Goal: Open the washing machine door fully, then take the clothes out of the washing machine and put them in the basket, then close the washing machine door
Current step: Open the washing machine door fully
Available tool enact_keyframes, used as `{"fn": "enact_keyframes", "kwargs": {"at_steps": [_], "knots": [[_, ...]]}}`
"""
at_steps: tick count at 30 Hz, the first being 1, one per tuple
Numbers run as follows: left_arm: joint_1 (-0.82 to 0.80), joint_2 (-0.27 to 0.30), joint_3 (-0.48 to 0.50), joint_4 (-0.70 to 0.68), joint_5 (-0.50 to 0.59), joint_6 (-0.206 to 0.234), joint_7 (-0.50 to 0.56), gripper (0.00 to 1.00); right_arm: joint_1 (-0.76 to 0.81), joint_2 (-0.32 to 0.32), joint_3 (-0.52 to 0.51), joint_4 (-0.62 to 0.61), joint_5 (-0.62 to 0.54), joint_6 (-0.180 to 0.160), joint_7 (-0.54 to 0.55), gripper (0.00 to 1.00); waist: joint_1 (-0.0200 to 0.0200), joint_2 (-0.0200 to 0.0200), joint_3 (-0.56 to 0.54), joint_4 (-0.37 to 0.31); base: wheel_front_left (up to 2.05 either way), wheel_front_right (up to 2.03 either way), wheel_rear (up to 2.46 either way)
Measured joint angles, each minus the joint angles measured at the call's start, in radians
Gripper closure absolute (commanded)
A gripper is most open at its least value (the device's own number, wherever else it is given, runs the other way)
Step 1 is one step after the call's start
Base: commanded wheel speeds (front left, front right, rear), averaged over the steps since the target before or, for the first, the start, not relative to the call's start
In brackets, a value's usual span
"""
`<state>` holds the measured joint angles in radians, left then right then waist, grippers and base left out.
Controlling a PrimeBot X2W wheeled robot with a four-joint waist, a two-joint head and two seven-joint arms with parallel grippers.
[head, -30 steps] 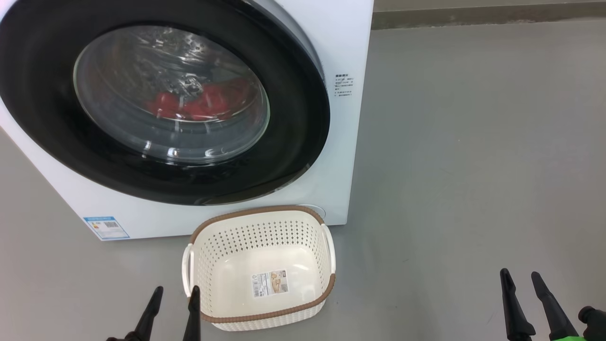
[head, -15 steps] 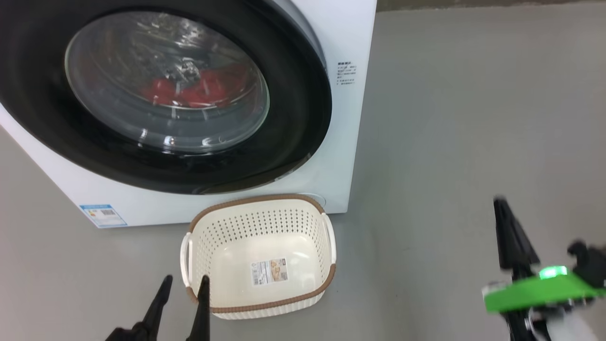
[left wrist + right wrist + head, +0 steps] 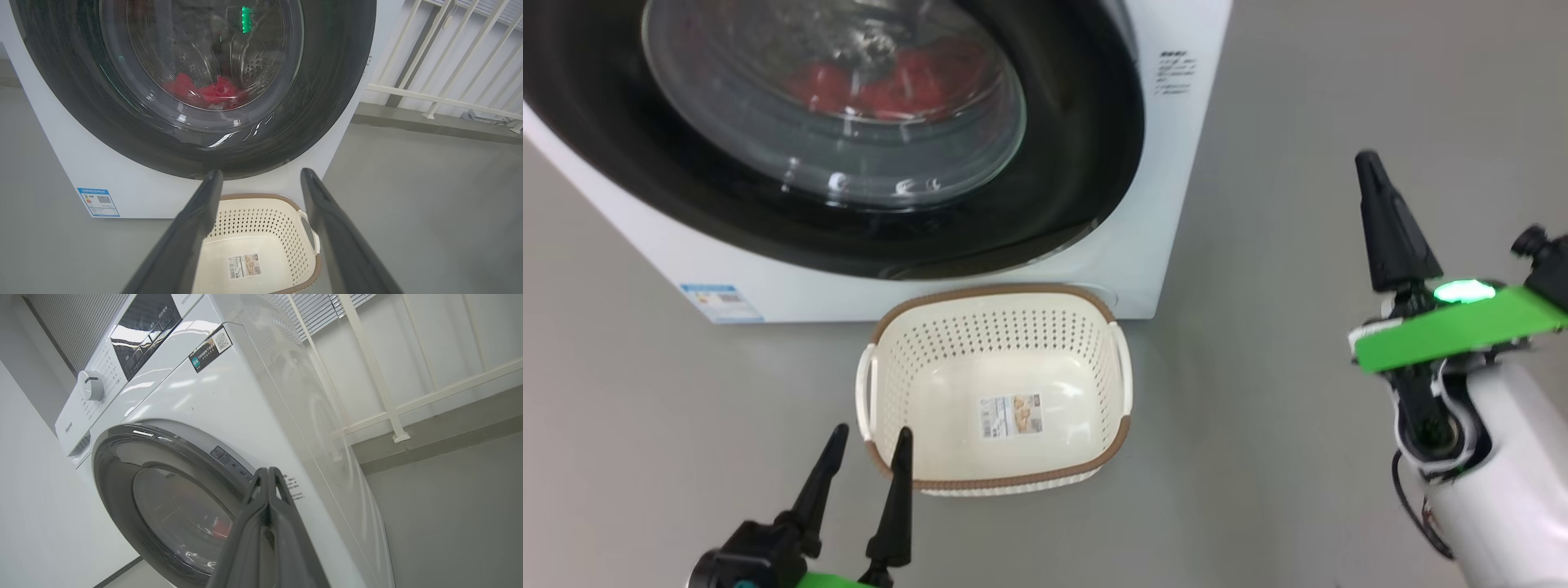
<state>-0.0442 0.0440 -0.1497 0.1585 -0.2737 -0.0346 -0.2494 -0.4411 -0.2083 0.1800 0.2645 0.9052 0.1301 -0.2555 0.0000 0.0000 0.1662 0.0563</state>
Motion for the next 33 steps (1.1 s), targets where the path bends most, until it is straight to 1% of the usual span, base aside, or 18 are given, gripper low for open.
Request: {"fn": "enact_keyframes", "kwargs": {"at_steps": [6,8,11,13,19,24,29,33], "knots": [[-0.049,-0.001,-0.027,-0.002,-0.014,0.007,0.000,0.00,-0.110,-0.084,0.105,0.041,0.184,0.000,0.000,1.00,0.0000,0.0000,0.048,0.039,0.00,0.00,0.00],[-0.059,-0.001,-0.040,-0.002,-0.023,0.008,0.000,0.00,-0.149,-0.110,0.157,0.040,0.268,0.000,0.002,1.00,0.0000,0.0000,0.065,0.051,0.00,0.00,0.00],[-0.070,-0.001,-0.051,-0.003,-0.031,0.009,0.000,0.00,-0.204,-0.144,0.208,0.018,0.404,0.000,0.049,1.00,0.0000,0.0000,0.093,0.067,0.00,0.00,0.00],[-0.083,-0.001,-0.057,-0.004,-0.036,0.009,0.000,0.00,-0.243,-0.169,0.227,-0.003,0.474,0.000,0.078,1.00,0.0000,0.0000,0.112,0.075,0.00,0.00,0.00],[-0.112,-0.002,-0.074,-0.009,-0.039,0.017,0.000,0.00,-0.336,-0.233,0.238,-0.047,0.624,0.000,0.180,1.00,0.0000,0.0000,0.167,0.097,0.00,0.00,0.00],[-0.130,-0.002,-0.088,-0.010,-0.051,0.017,0.000,0.00,-0.386,-0.265,0.206,-0.049,0.732,0.000,0.305,1.00,0.0000,0.0000,0.202,0.119,0.00,0.00,0.00],[-0.149,-0.002,-0.109,-0.015,-0.063,0.018,0.000,0.00,-0.440,-0.274,0.167,-0.030,0.797,0.000,0.460,1.00,0.0000,0.0000,0.235,0.140,0.00,0.00,0.00],[-0.168,-0.002,-0.125,-0.016,-0.064,0.018,0.000,0.00,-0.474,-0.292,0.141,0.010,0.814,0.000,0.556,1.00,0.0000,0.0000,0.263,0.157,0.00,0.00,0.00]]}}
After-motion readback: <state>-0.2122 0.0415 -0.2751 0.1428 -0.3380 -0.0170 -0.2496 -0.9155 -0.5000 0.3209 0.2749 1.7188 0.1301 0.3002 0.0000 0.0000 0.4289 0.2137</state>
